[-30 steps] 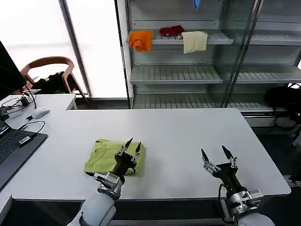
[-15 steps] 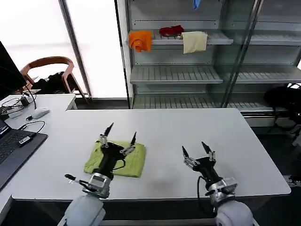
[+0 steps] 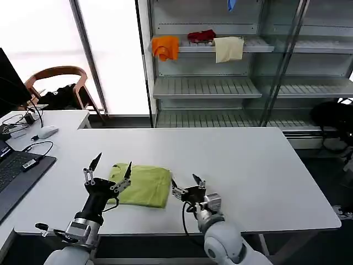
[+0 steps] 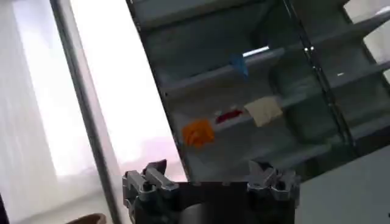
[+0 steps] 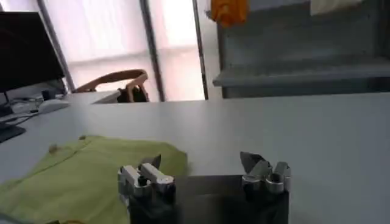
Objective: Fold and organize the clothes.
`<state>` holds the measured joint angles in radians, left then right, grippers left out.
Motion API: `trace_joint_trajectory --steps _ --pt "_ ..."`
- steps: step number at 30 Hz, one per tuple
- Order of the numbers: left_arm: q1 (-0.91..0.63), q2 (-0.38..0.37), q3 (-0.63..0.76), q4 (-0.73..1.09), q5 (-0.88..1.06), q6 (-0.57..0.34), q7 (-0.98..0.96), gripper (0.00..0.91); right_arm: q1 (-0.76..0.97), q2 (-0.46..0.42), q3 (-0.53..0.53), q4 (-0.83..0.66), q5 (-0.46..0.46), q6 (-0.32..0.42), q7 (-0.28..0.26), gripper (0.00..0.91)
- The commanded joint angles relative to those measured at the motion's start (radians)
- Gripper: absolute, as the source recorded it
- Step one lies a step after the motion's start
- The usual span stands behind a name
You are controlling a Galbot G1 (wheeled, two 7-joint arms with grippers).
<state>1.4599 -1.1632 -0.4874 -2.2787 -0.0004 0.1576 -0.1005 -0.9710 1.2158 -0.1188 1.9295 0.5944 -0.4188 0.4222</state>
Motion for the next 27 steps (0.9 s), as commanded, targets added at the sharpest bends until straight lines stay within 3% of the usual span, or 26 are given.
trace_joint_trajectory --steps 1,3,4,5,7,10,18,27 --pt "0.088 -0.024 -0.083 -0.03 -0.005 -0.019 0.042 0.907 0.093 0.107 -0.123 -0.107 0.047 -0.089 0.088 0.907" --pt "0.087 -0.023 -0.085 -0.026 -0.007 -0.019 0.042 0.907 0.096 0.114 -0.119 -0.121 0.048 -0.084 0.084 0.907" --pt "0.086 -0.023 -0.085 -0.024 -0.008 -0.019 0.042 0.907 0.099 0.119 -0.117 -0.13 0.049 -0.083 0.082 0.856" --pt "0.085 -0.023 -0.084 -0.023 -0.008 -0.019 0.042 0.907 0.102 0.124 -0.115 -0.139 0.053 -0.084 0.078 0.715" --pt "0.084 -0.023 -0.082 -0.021 -0.009 -0.019 0.042 0.907 0.105 0.135 -0.113 -0.157 0.059 -0.083 0.071 0.615" --pt "0.084 -0.024 -0.081 -0.02 -0.009 -0.018 0.042 0.907 0.106 0.152 -0.112 -0.187 0.057 -0.073 0.067 0.353" --pt "0.08 -0.026 -0.08 -0.01 -0.011 -0.019 0.043 0.907 0.102 0.159 -0.109 -0.223 0.048 -0.041 0.059 0.01" --pt "0.078 -0.033 -0.072 -0.007 -0.014 -0.014 0.042 0.907 0.104 0.158 -0.111 -0.188 0.007 -0.005 0.063 0.0"
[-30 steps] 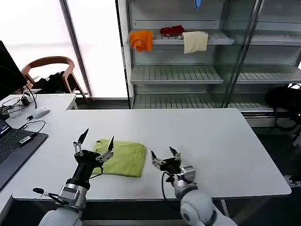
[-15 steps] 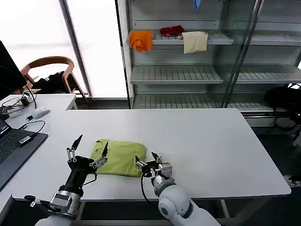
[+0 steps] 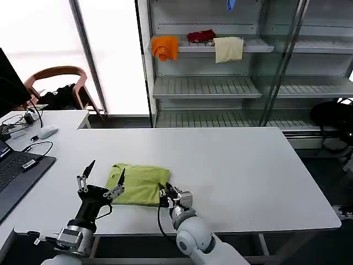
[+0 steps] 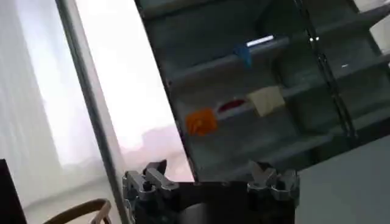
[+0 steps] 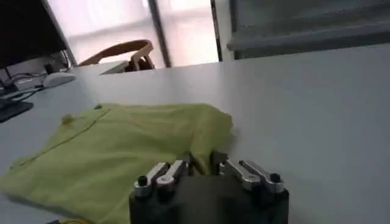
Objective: Fold and organize the clothes.
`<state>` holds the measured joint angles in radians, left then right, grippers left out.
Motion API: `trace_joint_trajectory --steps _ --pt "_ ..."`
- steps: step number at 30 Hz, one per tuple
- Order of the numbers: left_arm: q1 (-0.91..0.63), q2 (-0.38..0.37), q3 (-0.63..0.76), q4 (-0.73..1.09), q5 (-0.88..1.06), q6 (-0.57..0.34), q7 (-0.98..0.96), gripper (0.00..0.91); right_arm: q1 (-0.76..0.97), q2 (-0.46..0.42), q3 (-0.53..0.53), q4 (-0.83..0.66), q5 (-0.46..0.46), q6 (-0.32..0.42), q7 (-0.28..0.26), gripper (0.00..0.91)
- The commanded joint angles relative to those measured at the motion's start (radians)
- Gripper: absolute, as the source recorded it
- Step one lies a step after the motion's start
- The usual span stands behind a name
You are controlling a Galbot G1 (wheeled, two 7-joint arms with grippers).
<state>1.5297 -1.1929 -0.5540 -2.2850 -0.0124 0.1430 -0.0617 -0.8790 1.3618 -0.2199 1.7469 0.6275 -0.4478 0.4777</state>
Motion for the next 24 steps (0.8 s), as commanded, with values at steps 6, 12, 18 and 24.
trace_joint_trajectory --steps 6,12,18,24 --pt "0.01 -0.003 -0.006 -0.004 -0.008 0.004 0.002 0.907 0.013 -0.039 0.024 0.045 -0.029 0.032 0.023 0.0" --pt "0.013 -0.005 -0.005 -0.002 -0.012 0.003 0.001 0.907 -0.007 -0.163 0.124 0.114 0.003 0.032 -0.002 0.0" --pt "0.013 -0.01 0.002 0.001 -0.012 0.003 0.001 0.907 -0.07 -0.278 0.256 0.119 0.043 0.059 -0.028 0.272" --pt "0.01 -0.012 0.014 0.005 -0.02 0.038 -0.012 0.907 -0.087 -0.349 0.353 0.061 -0.093 0.073 -0.217 0.907"
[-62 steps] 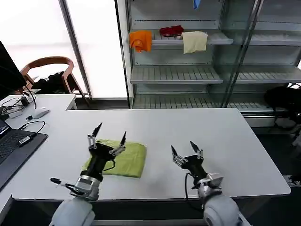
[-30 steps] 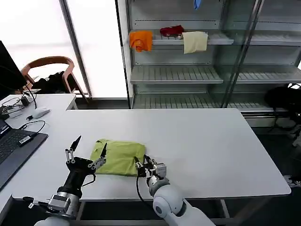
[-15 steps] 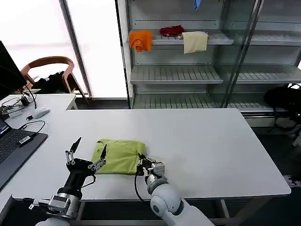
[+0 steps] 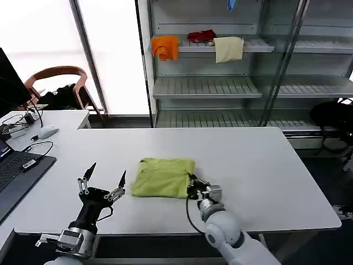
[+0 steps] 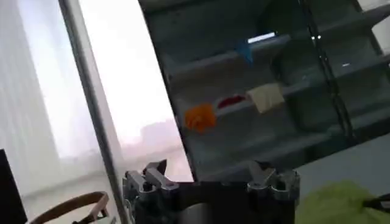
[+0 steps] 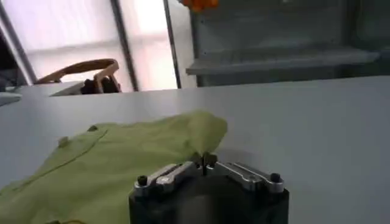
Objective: Fold and organize the clothes.
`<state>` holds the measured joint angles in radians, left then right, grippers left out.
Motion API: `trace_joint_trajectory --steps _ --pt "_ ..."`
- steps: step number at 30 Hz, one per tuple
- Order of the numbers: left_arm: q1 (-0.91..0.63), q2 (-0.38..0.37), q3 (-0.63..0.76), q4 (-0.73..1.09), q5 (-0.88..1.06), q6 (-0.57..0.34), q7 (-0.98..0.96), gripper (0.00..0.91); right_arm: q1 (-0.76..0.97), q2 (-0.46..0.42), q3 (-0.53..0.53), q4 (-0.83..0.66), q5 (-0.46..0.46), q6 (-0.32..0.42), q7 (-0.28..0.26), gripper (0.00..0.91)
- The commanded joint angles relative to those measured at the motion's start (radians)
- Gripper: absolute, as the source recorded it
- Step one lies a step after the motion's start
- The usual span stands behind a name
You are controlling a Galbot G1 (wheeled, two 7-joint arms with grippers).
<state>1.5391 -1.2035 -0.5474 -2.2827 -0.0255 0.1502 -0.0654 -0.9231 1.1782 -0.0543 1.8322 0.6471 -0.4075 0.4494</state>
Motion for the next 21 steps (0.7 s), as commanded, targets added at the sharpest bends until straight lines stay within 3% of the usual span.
trace_joint_trajectory --steps 1,4,9,11,14,17,21 --pt "0.001 -0.002 0.01 0.003 -0.007 0.049 -0.014 0.907 -0.052 -0.186 0.207 -0.044 -0.239 0.067 -0.221 0.907" --pt "0.008 -0.001 0.009 -0.002 -0.024 0.062 -0.032 0.907 -0.08 -0.219 0.26 -0.048 -0.299 0.117 -0.248 0.907" --pt "0.035 0.012 0.0 -0.04 -0.072 0.09 -0.047 0.907 -0.213 -0.282 0.457 0.064 -0.173 0.164 -0.229 0.907" --pt "0.052 0.021 0.001 -0.049 -0.095 0.093 -0.056 0.907 -0.317 -0.333 0.597 0.176 -0.088 0.211 -0.203 0.907" --pt "0.083 0.038 0.012 -0.052 -0.151 0.086 -0.078 0.907 -0.547 -0.381 0.714 0.302 -0.037 0.257 -0.159 0.907" --pt "0.109 0.049 0.022 -0.045 -0.227 0.06 -0.095 0.907 -0.732 -0.365 0.8 0.416 -0.048 0.325 -0.085 0.907" --pt "0.172 0.062 0.041 -0.021 -0.249 -0.029 -0.126 0.907 -0.911 -0.317 0.803 0.528 -0.09 0.398 -0.011 0.907"
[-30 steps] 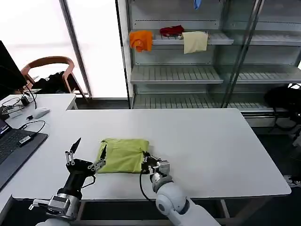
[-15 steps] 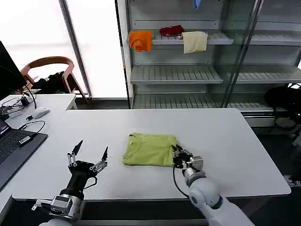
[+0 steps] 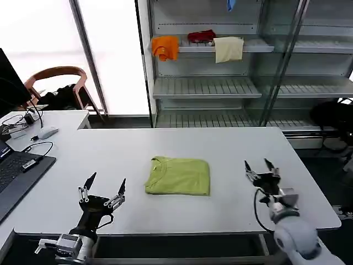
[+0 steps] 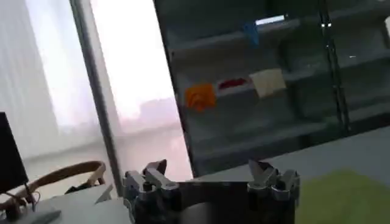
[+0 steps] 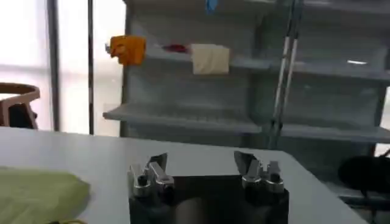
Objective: Fold and organize the clothes.
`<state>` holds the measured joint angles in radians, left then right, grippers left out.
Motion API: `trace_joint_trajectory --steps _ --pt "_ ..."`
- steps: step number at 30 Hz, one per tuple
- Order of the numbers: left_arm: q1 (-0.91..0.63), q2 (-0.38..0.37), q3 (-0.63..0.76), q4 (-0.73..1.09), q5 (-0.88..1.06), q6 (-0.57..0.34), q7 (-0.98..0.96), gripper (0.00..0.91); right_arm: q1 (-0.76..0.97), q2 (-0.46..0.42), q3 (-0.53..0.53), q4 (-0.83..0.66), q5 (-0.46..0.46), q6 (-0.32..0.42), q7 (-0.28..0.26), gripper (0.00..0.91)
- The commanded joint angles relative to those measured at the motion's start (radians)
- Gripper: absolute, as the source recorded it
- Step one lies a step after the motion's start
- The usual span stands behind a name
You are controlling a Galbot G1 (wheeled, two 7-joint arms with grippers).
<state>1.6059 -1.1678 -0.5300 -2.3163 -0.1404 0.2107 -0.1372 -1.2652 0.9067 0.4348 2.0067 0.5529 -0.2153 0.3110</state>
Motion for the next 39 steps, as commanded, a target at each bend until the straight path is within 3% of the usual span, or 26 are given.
trace_joint_trajectory --steps 1,5,7,11,15,24,39 --pt "0.112 0.028 0.025 0.016 -0.135 -0.104 -0.055 0.907 -0.609 -0.037 0.306 0.369 -0.01 0.238 0.134 0.907" --pt "0.142 0.032 0.016 0.024 -0.169 -0.18 -0.061 0.907 -0.679 -0.023 0.279 0.379 -0.084 0.363 0.121 0.907" --pt "0.14 0.035 0.008 0.024 -0.198 -0.198 -0.056 0.907 -0.681 -0.021 0.269 0.37 -0.077 0.402 0.111 0.907" --pt "0.142 0.029 0.004 0.02 -0.206 -0.208 -0.049 0.907 -0.687 -0.024 0.268 0.355 -0.068 0.452 0.04 0.907" --pt "0.151 0.019 0.002 0.015 -0.2 -0.212 -0.047 0.907 -0.689 -0.014 0.263 0.355 -0.072 0.477 0.026 0.907" --pt "0.206 -0.013 -0.001 -0.004 -0.162 -0.232 -0.053 0.907 -0.721 0.005 0.188 0.325 -0.184 0.537 0.07 0.907" --pt "0.289 -0.052 -0.03 -0.011 -0.107 -0.29 -0.065 0.907 -0.706 -0.012 0.137 0.254 -0.233 0.589 0.089 0.907"
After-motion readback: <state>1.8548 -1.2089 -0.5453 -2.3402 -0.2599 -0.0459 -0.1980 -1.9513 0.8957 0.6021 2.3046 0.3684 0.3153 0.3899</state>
